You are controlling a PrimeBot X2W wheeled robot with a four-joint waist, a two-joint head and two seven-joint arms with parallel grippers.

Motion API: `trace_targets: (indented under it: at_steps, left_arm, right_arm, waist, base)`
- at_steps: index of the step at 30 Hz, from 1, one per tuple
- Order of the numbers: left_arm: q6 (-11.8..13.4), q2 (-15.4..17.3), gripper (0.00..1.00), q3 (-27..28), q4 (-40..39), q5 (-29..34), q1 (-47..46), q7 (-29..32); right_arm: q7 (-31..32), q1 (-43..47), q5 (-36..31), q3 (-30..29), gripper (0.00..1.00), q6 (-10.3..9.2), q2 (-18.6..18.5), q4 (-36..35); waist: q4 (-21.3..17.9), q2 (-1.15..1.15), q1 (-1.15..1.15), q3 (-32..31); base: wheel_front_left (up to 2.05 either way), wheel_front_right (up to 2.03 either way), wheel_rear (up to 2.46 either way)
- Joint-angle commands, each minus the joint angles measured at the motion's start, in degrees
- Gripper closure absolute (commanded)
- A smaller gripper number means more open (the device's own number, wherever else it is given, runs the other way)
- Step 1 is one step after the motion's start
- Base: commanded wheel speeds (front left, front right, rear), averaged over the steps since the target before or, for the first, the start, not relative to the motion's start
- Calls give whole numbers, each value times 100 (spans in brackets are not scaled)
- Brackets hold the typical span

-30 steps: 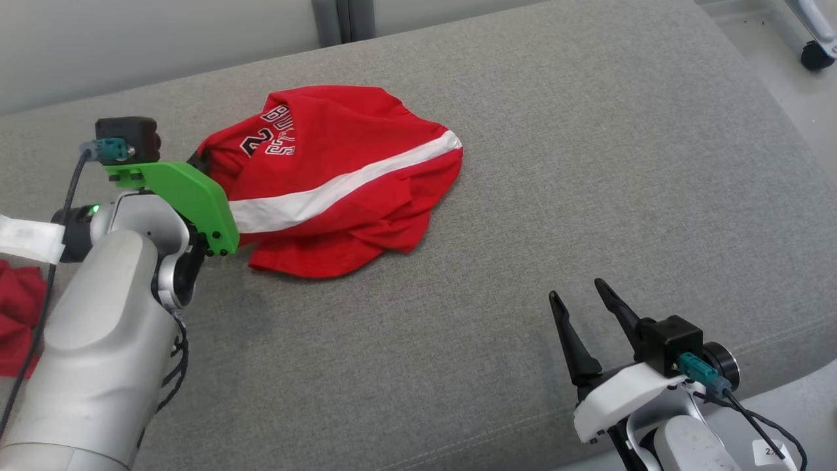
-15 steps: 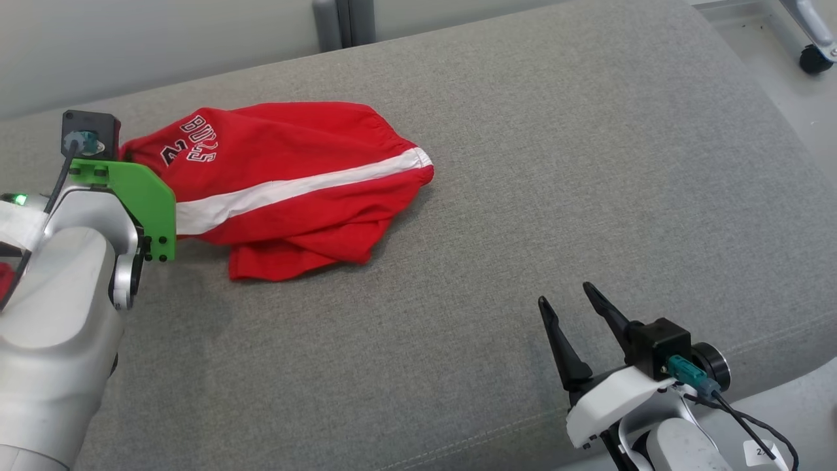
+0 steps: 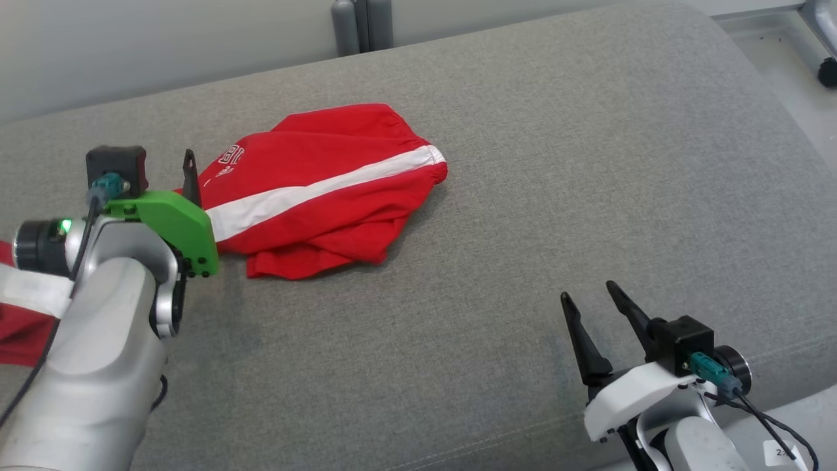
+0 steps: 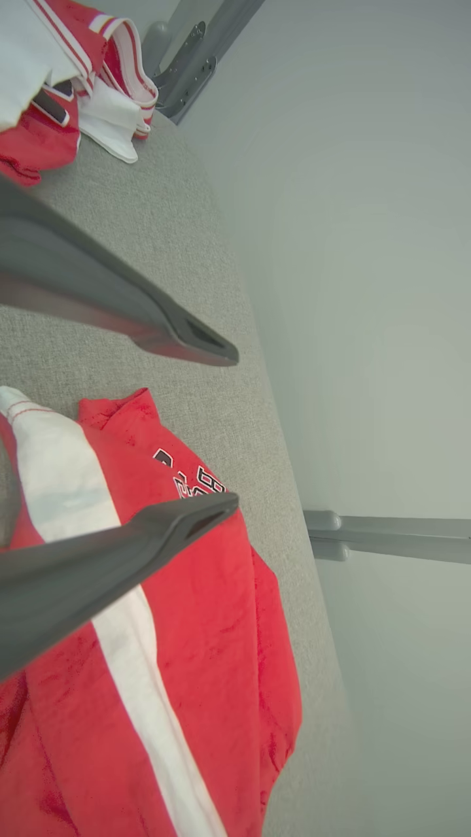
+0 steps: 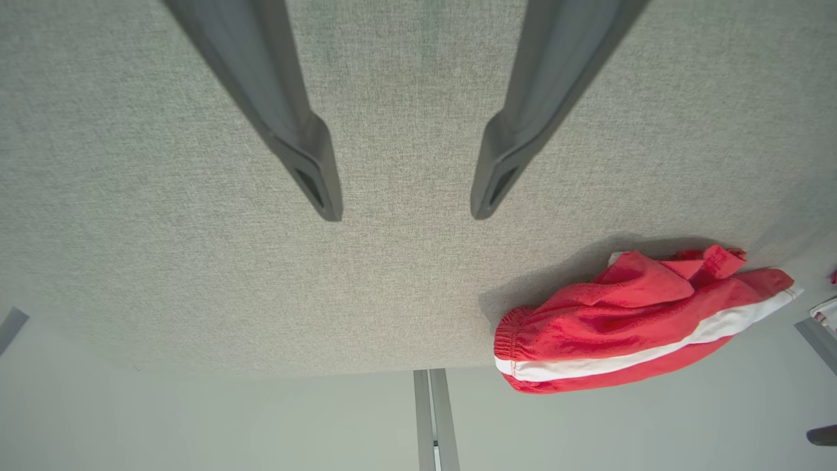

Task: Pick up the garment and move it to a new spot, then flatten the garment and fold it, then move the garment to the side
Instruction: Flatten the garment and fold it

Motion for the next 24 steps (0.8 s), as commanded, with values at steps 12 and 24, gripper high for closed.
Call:
trace_targets:
  at_steps: [12, 24]
  left_arm:
    - [45, -550, 0, 594, -1127, -390, 1453, -1334]
    - [-92, -769, 0, 1207, -2834, 488, 3215, -1330]
  right_arm:
    - [-55, -229, 407, -368, 0, -2, -6, 30]
    - [-84, -263, 356, -473, 0, -2, -7, 214]
  waist:
    - [754, 0, 0, -473]
    - [1163, 0, 0, -802]
  base:
    - [0, 0, 0]
    - [0, 0, 0]
